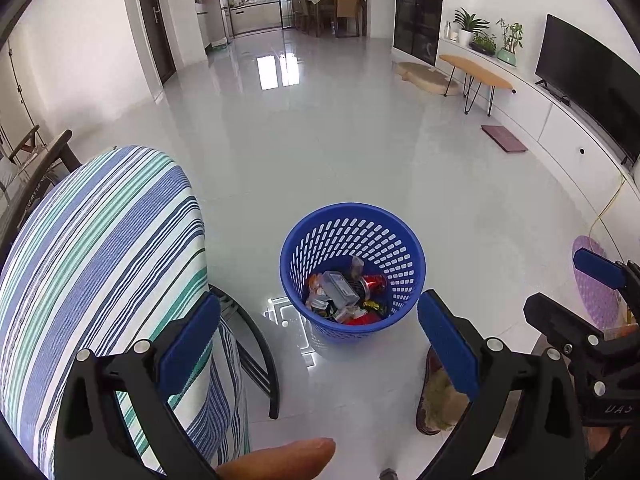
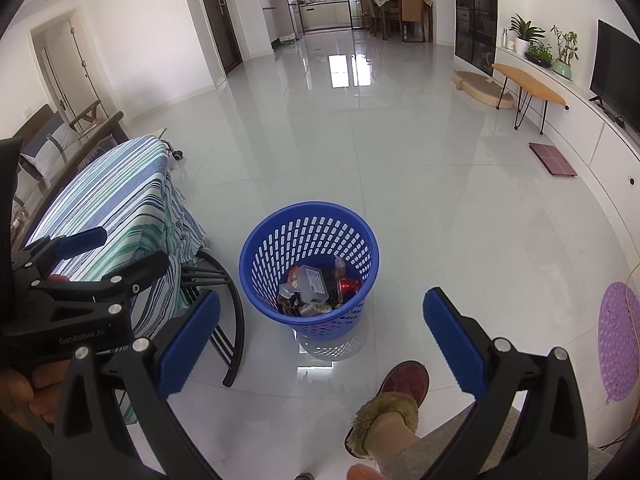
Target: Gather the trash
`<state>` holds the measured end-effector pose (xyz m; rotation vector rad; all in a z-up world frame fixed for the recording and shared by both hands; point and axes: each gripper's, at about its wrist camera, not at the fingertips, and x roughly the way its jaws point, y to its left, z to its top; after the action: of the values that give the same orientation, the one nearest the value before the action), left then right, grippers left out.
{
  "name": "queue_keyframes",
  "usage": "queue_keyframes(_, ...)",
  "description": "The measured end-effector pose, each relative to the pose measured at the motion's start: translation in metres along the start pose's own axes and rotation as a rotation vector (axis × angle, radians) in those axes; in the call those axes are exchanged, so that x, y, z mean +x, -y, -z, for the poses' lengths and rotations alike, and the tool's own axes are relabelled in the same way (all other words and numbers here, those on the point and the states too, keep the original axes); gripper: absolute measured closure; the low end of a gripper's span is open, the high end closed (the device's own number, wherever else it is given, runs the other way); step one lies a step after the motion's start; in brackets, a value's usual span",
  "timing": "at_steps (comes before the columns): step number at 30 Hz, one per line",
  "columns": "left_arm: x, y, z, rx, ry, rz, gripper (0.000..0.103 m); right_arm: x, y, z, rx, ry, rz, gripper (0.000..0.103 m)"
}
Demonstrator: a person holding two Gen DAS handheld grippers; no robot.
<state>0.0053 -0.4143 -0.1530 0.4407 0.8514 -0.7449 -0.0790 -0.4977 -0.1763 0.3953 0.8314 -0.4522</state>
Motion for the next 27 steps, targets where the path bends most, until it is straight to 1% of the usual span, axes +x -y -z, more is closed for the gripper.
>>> queue_keyframes(17,0.0080,-0.0004,0.0016,0.000,-0.008,-0.010,0.005,0.0074,-0.0047,0.0019,-0.015,-0.023,0.023,0.005)
queue_keyframes(22,0.0072,-0.0001,0.0031,0.000,0.007,-0.014,0.005,0.0077,-0.0046,0.0019,-0.016,-0.024,0.024,0.005)
queue_keyframes(27,0.0088,0.0017,0.0043,0.004,0.000,-0.019,0.005,0.0084,-0.0045,0.0021,-0.015,-0.023,0.025,0.005)
